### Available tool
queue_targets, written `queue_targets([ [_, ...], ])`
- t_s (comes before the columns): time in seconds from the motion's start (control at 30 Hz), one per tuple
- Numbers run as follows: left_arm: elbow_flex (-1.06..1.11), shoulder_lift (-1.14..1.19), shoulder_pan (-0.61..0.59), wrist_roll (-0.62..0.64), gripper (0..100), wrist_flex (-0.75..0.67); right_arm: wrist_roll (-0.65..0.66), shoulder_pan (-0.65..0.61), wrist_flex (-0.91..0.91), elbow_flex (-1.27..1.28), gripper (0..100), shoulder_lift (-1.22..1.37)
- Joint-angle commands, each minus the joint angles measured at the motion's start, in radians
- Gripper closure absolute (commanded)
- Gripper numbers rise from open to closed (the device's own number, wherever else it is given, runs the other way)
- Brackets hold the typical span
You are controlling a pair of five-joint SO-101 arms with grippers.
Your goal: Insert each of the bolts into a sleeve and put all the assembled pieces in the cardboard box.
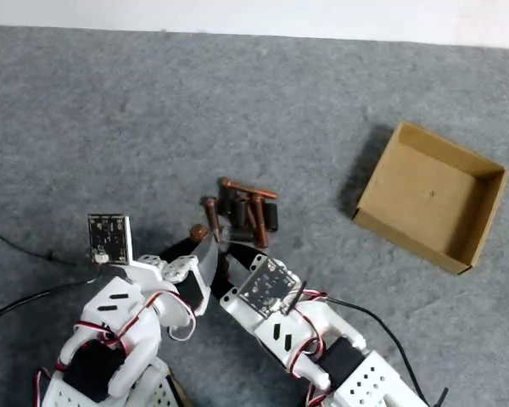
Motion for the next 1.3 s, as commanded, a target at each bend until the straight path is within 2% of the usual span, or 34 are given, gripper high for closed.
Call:
queue_targets([
  [0.0,0.012,0.002,-0.044,-0.003,76,-0.008,0.006,0.033,-0.005,0.101,99.5,-0.022],
  [0.13,0.041,0.002,-0.051,0.091,52,-0.009,0.006,0.033,-0.005,0.101,99.5,-0.022],
  [0.23,0.041,0.002,-0.051,0.121,42,-0.003,0.006,0.033,-0.005,0.101,99.5,-0.022],
  [0.37,0.036,0.002,-0.085,0.149,41,-0.008,0.006,0.033,-0.005,0.101,99.5,-0.022],
  [0.5,0.021,0.002,-0.286,0.245,41,-0.074,0.006,0.035,-0.005,0.101,99.5,-0.022],
  [0.63,0.082,0.002,-0.501,0.354,41,-0.232,0.002,0.099,-0.005,0.101,99.5,-0.022],
  [0.8,0.186,0.004,-0.526,0.358,41,-0.390,-0.020,0.206,-0.005,0.073,99.5,-0.024],
  [0.87,0.196,0.004,-0.526,0.358,41,-0.394,-0.080,0.280,-0.002,0.045,99.5,-0.024],
  [1.0,0.203,0.005,-0.526,0.356,41,-0.394,-0.178,0.533,-0.001,-0.031,99.5,-0.024],
  [1.13,0.220,0.005,-0.530,0.356,41,-0.394,-0.190,0.785,0.001,-0.094,99.5,-0.015],
  [1.27,0.232,0.005,-0.529,0.354,41,-0.397,-0.190,0.928,-0.001,-0.124,99.4,-0.007],
])
